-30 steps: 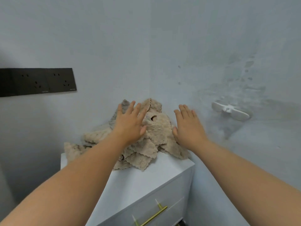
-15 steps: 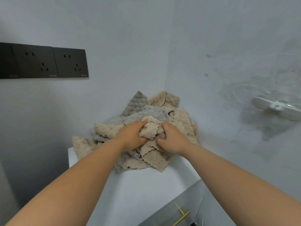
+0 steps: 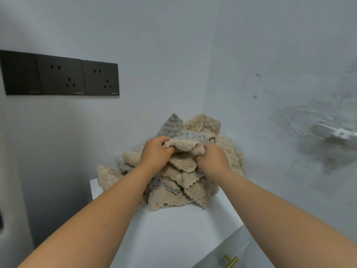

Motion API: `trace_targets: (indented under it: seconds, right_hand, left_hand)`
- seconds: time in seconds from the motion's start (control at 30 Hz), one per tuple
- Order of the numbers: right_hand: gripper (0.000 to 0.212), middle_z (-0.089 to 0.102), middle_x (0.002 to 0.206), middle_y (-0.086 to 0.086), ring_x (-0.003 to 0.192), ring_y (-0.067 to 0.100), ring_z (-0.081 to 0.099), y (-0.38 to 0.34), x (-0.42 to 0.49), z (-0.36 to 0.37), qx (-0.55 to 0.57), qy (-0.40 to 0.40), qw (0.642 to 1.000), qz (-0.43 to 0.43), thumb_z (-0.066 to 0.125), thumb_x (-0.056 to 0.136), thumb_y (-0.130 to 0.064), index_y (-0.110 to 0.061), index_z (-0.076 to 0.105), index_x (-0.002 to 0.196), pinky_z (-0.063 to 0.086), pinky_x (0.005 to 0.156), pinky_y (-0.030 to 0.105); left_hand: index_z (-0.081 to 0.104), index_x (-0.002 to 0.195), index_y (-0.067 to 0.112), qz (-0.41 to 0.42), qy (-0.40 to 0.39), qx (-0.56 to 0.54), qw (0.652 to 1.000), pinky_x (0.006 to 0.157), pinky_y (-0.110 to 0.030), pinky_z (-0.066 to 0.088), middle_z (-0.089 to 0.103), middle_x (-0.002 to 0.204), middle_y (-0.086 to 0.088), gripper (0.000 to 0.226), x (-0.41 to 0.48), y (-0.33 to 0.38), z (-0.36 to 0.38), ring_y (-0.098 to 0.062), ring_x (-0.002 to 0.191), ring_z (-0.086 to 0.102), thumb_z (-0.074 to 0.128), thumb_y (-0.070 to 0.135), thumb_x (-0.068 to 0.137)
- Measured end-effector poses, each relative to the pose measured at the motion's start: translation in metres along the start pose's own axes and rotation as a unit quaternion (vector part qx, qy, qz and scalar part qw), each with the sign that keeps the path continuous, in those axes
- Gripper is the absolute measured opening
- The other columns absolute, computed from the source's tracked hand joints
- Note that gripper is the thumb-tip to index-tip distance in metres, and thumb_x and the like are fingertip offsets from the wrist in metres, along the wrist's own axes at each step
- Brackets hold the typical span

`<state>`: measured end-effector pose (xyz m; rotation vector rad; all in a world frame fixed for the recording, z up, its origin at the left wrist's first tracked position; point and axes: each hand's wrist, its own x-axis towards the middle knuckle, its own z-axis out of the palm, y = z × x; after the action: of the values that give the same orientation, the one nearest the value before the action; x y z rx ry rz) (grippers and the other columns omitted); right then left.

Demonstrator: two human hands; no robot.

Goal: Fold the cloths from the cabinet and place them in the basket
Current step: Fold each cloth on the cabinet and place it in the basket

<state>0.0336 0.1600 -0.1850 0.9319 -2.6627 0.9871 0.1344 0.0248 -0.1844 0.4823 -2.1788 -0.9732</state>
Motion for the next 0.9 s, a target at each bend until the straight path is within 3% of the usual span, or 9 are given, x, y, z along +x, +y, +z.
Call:
trace_targets:
  seconds: [0.1, 0.23, 0.3, 0.37, 0.53, 0.6, 0.73, 0.8, 0.9]
  right_hand:
    - [0.017, 0.053, 0.072, 0.002, 0.061, 0.019, 0.051, -0.008, -0.003, -0.011, 0.019, 0.013, 1.000, -0.004, 0.053, 0.080, 0.002, -0.013, 0.050, 0.073, 0.035, 0.046, 0.026]
    - [0.034, 0.063, 0.092, 0.007, 0.068, 0.022, 0.058, -0.029, -0.001, -0.024, 0.098, -0.004, 0.995, -0.002, 0.053, 0.082, 0.000, -0.014, 0.054, 0.114, 0.042, 0.052, 0.028]
    - [0.035, 0.064, 0.088, 0.005, 0.065, 0.018, 0.057, -0.043, 0.001, -0.028, 0.122, -0.014, 0.992, -0.007, 0.059, 0.085, -0.004, -0.010, 0.059, 0.119, 0.049, 0.055, 0.031]
    - [0.025, 0.066, 0.085, 0.005, 0.070, 0.017, 0.060, -0.055, 0.000, -0.032, 0.170, -0.029, 0.985, 0.003, 0.067, 0.085, -0.009, -0.007, 0.066, 0.110, 0.054, 0.072, 0.039]
    - [0.026, 0.053, 0.059, 0.001, 0.045, 0.009, 0.046, -0.074, 0.000, -0.041, 0.226, -0.089, 0.970, 0.013, 0.071, 0.084, -0.030, -0.005, 0.067, 0.081, 0.035, 0.044, 0.019]
    - [0.035, 0.038, 0.050, -0.001, 0.031, 0.005, 0.032, -0.078, -0.001, -0.044, 0.233, -0.100, 0.967, 0.026, 0.065, 0.088, -0.032, -0.014, 0.049, 0.063, 0.024, 0.036, 0.017]
    - [0.038, 0.037, 0.052, -0.003, 0.038, 0.007, 0.036, -0.081, -0.003, -0.052, 0.226, -0.084, 0.970, 0.031, 0.062, 0.091, -0.029, -0.016, 0.043, 0.061, 0.027, 0.037, 0.018]
    - [0.032, 0.046, 0.051, -0.005, 0.041, 0.007, 0.043, -0.081, -0.005, -0.058, 0.236, -0.077, 0.968, 0.022, 0.061, 0.091, -0.027, -0.016, 0.051, 0.063, 0.033, 0.038, 0.017]
    - [0.036, 0.045, 0.040, -0.013, 0.035, 0.002, 0.042, -0.077, -0.007, -0.069, 0.243, -0.072, 0.967, 0.007, 0.062, 0.091, -0.026, -0.018, 0.049, 0.058, 0.030, 0.038, 0.016]
  left_hand:
    - [0.067, 0.076, 0.013, -0.012, -0.001, -0.059, 0.998, 0.056, -0.027, 0.038, 0.062, 0.071, -0.002, 0.012, 0.004, 0.014, -0.006, -0.015, 0.063, 0.050, 0.061, 0.007, 0.085]
    - [0.060, 0.067, 0.017, -0.023, 0.016, -0.108, 0.994, 0.049, -0.018, 0.034, 0.054, 0.063, 0.003, 0.022, 0.006, 0.027, -0.018, -0.010, 0.057, 0.046, 0.060, 0.009, 0.088]
    - [0.054, 0.063, 0.016, -0.037, 0.023, -0.129, 0.991, 0.046, -0.018, 0.031, 0.049, 0.060, 0.001, 0.029, 0.005, 0.029, -0.025, -0.012, 0.055, 0.042, 0.060, 0.017, 0.091]
    - [0.055, 0.066, 0.012, -0.055, 0.032, -0.149, 0.987, 0.047, -0.021, 0.032, 0.051, 0.061, -0.002, 0.030, 0.003, 0.027, -0.030, -0.015, 0.056, 0.045, 0.059, 0.023, 0.093]
    - [0.051, 0.066, 0.010, -0.072, 0.057, -0.134, 0.987, 0.054, -0.029, 0.032, 0.049, 0.061, -0.005, 0.039, 0.007, 0.025, -0.057, -0.018, 0.056, 0.046, 0.053, 0.037, 0.094]
    - [0.047, 0.064, 0.009, -0.076, 0.070, -0.119, 0.988, 0.057, -0.030, 0.032, 0.047, 0.063, -0.008, 0.045, 0.011, 0.028, -0.065, -0.020, 0.059, 0.045, 0.050, 0.042, 0.095]
    - [0.062, 0.078, 0.010, -0.066, 0.036, -0.130, 0.989, 0.058, -0.027, 0.040, 0.061, 0.069, -0.002, 0.036, 0.011, 0.040, -0.071, -0.017, 0.060, 0.054, 0.058, 0.044, 0.090]
    - [0.064, 0.099, 0.017, -0.047, -0.004, -0.133, 0.990, 0.066, -0.027, 0.046, 0.065, 0.092, 0.003, 0.026, 0.008, 0.048, -0.072, -0.013, 0.073, 0.058, 0.068, 0.038, 0.084]
    - [0.057, 0.122, 0.016, -0.037, -0.011, -0.087, 0.995, 0.090, -0.026, 0.041, 0.051, 0.115, 0.007, 0.047, 0.006, 0.059, -0.070, -0.013, 0.107, 0.051, 0.077, 0.020, 0.079]
